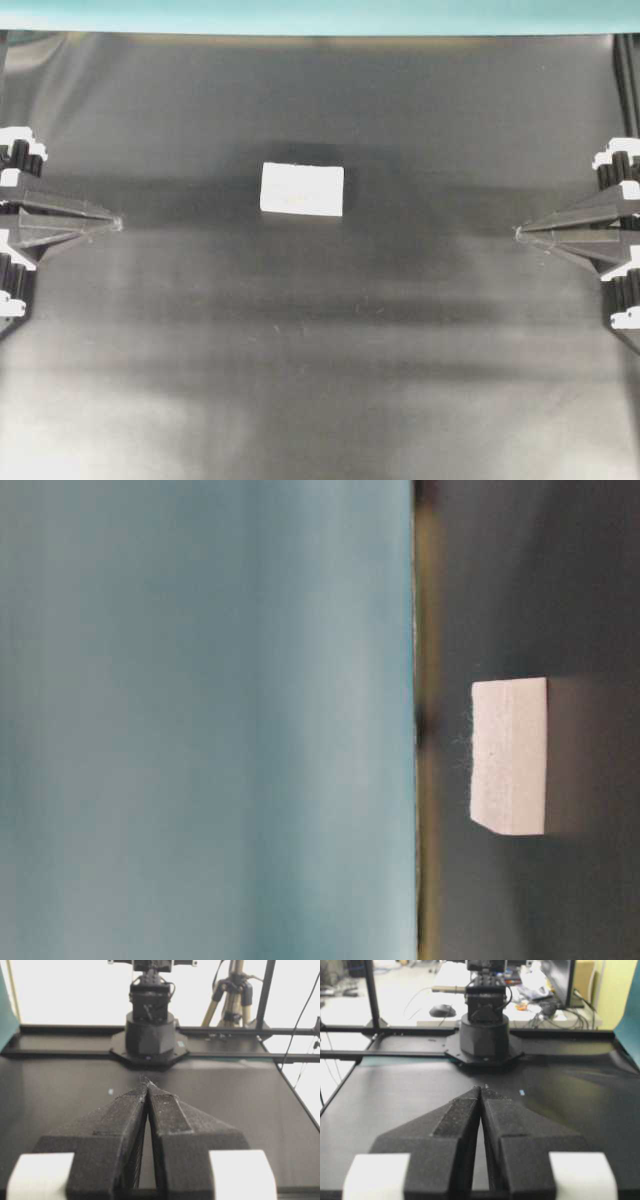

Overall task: Push the sponge with the left arm to wipe the table.
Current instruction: 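Move the left gripper toward the white sponge at table center, then close the left gripper on the white sponge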

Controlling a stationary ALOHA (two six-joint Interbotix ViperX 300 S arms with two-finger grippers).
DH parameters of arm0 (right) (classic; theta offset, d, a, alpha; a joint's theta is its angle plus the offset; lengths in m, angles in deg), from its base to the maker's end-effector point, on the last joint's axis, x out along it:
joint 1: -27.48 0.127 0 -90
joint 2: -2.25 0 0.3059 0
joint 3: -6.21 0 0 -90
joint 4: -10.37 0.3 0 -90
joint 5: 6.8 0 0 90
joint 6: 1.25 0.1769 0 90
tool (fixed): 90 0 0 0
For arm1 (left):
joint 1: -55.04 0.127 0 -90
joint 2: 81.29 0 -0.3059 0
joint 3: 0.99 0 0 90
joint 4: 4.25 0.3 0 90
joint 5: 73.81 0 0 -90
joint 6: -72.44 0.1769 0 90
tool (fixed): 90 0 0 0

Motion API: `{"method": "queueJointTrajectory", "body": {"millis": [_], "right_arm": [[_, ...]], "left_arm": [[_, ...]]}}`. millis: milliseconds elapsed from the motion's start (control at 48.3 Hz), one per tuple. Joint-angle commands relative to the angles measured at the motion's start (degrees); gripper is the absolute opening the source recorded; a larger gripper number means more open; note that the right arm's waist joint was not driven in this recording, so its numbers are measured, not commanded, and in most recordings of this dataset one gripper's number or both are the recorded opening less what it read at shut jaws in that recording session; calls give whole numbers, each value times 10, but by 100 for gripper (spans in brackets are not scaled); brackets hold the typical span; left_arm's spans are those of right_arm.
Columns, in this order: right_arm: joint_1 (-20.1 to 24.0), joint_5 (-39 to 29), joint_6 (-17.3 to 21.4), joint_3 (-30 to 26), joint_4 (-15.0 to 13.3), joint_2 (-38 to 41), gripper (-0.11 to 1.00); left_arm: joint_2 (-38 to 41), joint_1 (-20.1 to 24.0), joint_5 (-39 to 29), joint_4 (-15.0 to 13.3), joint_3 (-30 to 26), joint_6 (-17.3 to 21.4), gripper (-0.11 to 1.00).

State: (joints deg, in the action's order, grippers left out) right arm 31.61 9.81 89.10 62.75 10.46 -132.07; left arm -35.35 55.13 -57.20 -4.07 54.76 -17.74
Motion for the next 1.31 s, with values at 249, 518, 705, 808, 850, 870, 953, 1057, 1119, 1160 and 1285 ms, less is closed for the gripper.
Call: {"method": "queueJointTrajectory", "body": {"millis": [249, 518, 705, 808, 850, 870, 953, 1057, 1119, 1160, 1285], "right_arm": [[0, -3, -4, 4, 0, 2, -1], [0, -16, -3, 10, 1, 3, -1], [0, -19, -1, 18, 1, 2, -1], [0, -20, -1, 21, 3, 1, -1], [0, -19, -1, 21, 3, 1, -1], [0, -20, -2, 21, 3, 2, -1], [0, -20, -3, 20, 3, 1, -1], [0, -20, -3, 22, 2, 0, -1], [0, -20, -4, 23, 3, 0, -1], [0, -20, -4, 24, 3, 0, -1], [0, -21, -4, 28, 3, -2, -1]], "left_arm": [[160, 69, -20, 22, -47, -148, 0], [330, 135, -19, 22, -125, -155, 0], [472, 151, -23, 22, -220, -174, 8], [534, 157, -37, 22, -268, -196, 29], [563, 162, -48, 22, -291, -204, 40], [574, 164, -54, 22, -301, -206, 46], [616, 171, -71, 22, -332, -211, 69], [664, 179, -76, 22, -366, -212, 79], [690, 183, -81, 22, -384, -213, 76], [708, 186, -83, 22, -396, -214, 74], [734, 189, -96, 22, -411, -217, 71]]}}
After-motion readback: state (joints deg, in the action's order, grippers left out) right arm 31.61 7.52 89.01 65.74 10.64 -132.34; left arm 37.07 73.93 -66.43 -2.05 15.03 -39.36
